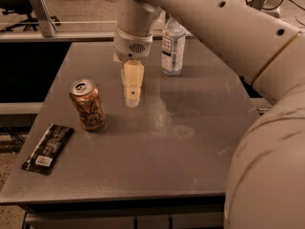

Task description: Move orange can near rxbar chocolate

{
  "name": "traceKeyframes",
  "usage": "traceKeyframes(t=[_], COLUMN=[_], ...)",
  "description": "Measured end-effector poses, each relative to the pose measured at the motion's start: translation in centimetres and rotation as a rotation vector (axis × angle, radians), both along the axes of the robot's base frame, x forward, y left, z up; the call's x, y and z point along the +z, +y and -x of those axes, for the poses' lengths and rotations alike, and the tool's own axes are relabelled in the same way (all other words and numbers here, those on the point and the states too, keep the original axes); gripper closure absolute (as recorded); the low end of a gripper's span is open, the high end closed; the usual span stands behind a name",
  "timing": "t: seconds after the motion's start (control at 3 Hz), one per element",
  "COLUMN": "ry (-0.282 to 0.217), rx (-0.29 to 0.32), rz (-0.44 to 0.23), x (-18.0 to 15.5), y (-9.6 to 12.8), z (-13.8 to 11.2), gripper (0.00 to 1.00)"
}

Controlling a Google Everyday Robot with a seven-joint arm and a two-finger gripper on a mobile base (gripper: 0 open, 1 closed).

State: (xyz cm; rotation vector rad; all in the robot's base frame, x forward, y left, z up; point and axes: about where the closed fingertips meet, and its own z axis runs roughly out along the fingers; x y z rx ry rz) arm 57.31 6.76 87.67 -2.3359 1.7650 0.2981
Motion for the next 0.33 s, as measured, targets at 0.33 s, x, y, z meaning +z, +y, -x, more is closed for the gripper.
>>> traceKeyframes(t=[0.33], ry=[-0.003], rx=[-0.001], rz=[-0.003], x=[-0.02], y=[0.08], z=[-0.10], gripper=[0.00])
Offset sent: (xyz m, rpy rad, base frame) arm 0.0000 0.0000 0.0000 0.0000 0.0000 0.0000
